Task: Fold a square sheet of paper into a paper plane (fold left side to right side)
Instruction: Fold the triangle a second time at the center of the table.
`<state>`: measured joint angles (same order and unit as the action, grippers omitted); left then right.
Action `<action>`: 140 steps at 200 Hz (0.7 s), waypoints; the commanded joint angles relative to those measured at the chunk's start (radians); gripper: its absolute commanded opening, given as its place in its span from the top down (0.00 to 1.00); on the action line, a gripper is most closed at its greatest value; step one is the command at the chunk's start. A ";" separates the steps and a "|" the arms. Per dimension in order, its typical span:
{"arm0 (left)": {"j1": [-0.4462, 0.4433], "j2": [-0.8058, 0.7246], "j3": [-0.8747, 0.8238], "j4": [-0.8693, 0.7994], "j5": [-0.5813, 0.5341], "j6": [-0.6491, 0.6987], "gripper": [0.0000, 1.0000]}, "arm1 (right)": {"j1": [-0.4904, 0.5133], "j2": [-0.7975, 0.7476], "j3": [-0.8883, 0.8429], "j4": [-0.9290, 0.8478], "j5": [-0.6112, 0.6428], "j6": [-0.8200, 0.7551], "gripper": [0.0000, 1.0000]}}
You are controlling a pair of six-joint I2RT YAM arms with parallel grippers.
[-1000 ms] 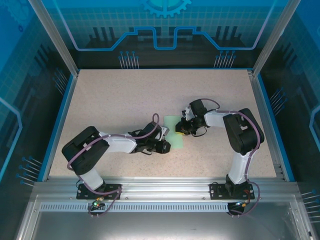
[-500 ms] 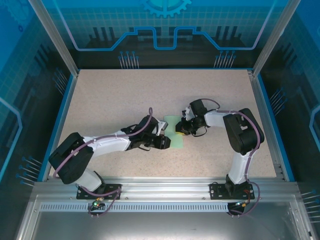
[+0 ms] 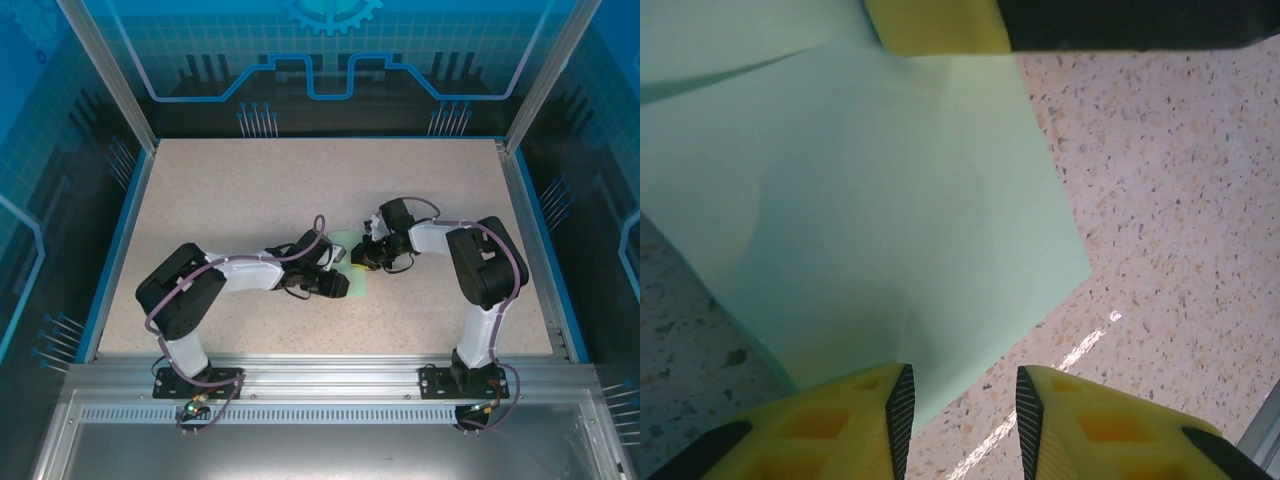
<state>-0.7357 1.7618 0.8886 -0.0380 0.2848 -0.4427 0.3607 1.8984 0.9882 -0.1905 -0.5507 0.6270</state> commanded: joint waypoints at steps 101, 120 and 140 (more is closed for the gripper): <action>0.007 0.005 -0.110 0.052 -0.015 -0.013 0.81 | -0.010 -0.206 -0.078 -0.103 -0.054 -0.086 0.88; 0.007 0.000 -0.114 0.053 -0.016 -0.014 0.82 | 0.036 -0.193 -0.102 -0.053 -0.075 -0.056 0.88; 0.008 0.000 -0.117 0.053 -0.020 -0.014 0.82 | 0.083 -0.160 -0.104 -0.009 -0.071 -0.023 0.88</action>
<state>-0.7280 1.7546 0.8066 0.0628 0.2741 -0.4469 0.3878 1.7023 0.8989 -0.2508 -0.5858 0.5678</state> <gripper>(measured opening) 0.178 0.119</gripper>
